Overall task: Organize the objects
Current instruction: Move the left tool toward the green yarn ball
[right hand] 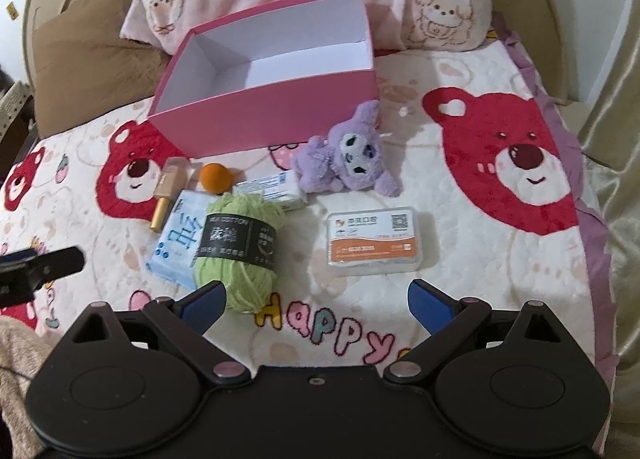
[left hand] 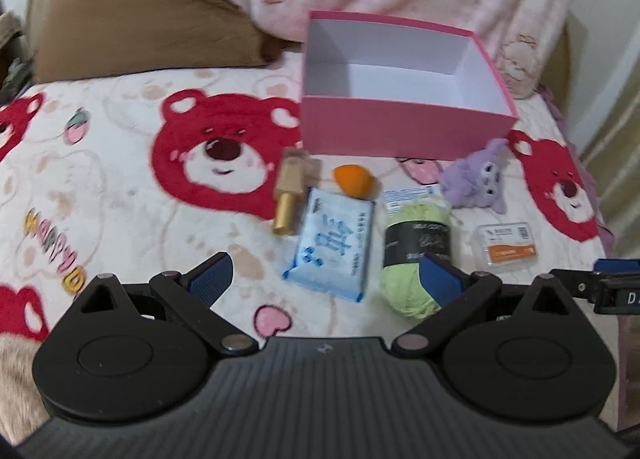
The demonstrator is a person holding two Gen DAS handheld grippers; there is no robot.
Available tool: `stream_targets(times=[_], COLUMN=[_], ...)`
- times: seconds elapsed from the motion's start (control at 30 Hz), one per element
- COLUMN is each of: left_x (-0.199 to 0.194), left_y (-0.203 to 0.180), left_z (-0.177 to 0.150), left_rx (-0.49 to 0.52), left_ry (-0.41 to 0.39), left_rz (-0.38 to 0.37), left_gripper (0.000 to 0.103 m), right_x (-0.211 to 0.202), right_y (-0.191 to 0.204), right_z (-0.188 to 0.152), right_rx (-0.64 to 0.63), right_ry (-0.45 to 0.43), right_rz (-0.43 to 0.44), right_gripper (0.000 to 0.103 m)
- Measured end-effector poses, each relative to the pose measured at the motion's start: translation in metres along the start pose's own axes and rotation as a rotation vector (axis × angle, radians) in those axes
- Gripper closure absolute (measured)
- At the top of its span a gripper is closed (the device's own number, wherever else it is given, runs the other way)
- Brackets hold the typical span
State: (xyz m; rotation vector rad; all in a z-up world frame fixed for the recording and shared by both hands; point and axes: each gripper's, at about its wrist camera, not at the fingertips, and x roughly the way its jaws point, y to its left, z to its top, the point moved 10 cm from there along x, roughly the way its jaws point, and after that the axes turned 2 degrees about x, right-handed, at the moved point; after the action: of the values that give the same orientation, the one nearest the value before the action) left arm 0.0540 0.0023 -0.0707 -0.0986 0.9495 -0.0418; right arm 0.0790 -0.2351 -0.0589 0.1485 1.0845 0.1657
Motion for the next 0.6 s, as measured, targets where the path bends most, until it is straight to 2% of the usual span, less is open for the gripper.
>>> stream_targets(times=[0.13,0.33,0.43,0.6], left_x=[0.001,0.005,0.016,0.049], left_y=[-0.008,-0.027,-0.038,-0.045], left_z=[0.019,0.044,0.051,0.045], left_rx=[0.051,0.112,0.113,0.059], left_ry=[0.016,0.05,0.057,0.114], left_rz=[-0.041,-0.117,-0.17,-0.227], left_gripper=[0.001,0.003,0.004,0.014], right_x=[-0.008,-0.026,-0.024,0.006], right_y=[0.009,0.025,0.04,0.065], right_z=[0.009,0.026,0.024,0.008], right_rx=[-0.054,-0.181,-0.245,-0.296], right_ry=[0.021,0.019,0.006,-0.033], right_rz=[0.048,0.07,0.11,0.154], right_gripper=[0.004,0.004,0.005,0.006])
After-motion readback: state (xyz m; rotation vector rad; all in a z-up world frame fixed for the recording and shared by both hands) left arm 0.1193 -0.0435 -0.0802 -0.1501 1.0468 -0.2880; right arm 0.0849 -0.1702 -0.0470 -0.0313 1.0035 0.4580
